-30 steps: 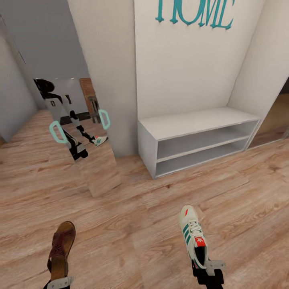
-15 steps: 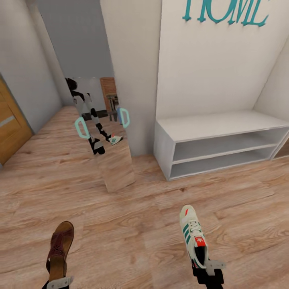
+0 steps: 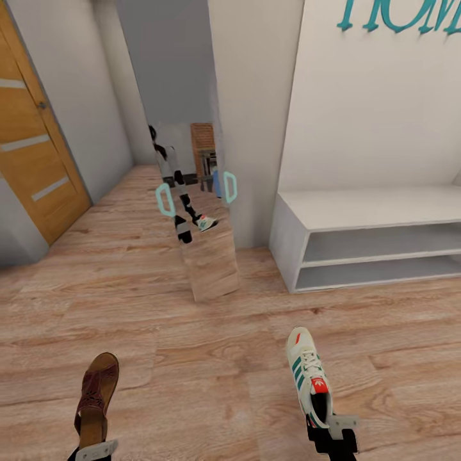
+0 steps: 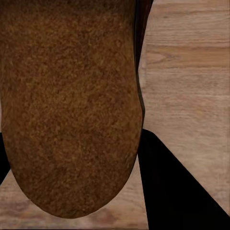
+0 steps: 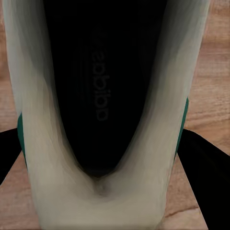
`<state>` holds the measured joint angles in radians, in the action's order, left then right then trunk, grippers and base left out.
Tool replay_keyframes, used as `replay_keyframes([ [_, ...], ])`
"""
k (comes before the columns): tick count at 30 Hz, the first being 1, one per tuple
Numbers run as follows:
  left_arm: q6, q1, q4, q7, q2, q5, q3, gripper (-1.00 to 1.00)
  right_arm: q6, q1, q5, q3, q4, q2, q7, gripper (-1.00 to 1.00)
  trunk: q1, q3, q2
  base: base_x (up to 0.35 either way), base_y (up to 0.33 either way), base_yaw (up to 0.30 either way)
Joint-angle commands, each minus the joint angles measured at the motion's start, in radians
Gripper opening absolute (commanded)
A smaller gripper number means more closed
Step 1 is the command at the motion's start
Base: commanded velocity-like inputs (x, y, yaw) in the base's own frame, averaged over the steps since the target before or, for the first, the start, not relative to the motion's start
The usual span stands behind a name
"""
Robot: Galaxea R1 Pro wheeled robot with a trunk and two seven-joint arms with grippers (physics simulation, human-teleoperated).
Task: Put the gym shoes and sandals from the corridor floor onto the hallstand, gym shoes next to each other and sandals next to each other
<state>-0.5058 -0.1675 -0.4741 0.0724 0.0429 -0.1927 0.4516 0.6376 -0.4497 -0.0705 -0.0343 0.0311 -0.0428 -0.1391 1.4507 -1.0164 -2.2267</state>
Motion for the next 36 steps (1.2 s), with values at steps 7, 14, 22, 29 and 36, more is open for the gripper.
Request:
replay_keyframes([
  [7,-0.006,0.0,0.004,0.012,0.0,-0.011,0.008,-1.0,0.001,-0.001,-0.009,-0.004,-0.002,0.001,-0.01,-1.0,0.0,-0.001,0.0,0.0,0.0,0.279],
  [14,-0.007,0.012,0.003,0.048,0.0,-0.011,0.007,-1.0,0.001,0.0,-0.009,-0.004,-0.002,0.001,-0.01,-1.0,0.0,-0.001,0.0,0.0,0.0,0.279],
  [22,-0.021,0.02,0.003,0.065,0.001,-0.007,0.008,-1.0,0.001,0.0,-0.009,-0.004,-0.002,0.001,-0.01,-1.0,0.0,-0.001,0.0,0.0,0.0,0.279],
  [29,-0.023,0.02,0.002,0.065,0.001,-0.008,0.008,-1.0,0.001,0.0,-0.009,-0.004,-0.002,0.001,-0.01,-1.0,0.0,-0.001,0.0,0.007,0.001,0.279],
  [36,-0.023,0.02,0.003,0.064,0.0,-0.006,0.009,-1.0,0.001,0.0,-0.009,-0.004,-0.002,0.001,-0.01,-1.0,0.0,-0.001,0.0,0.203,0.117,0.279],
])
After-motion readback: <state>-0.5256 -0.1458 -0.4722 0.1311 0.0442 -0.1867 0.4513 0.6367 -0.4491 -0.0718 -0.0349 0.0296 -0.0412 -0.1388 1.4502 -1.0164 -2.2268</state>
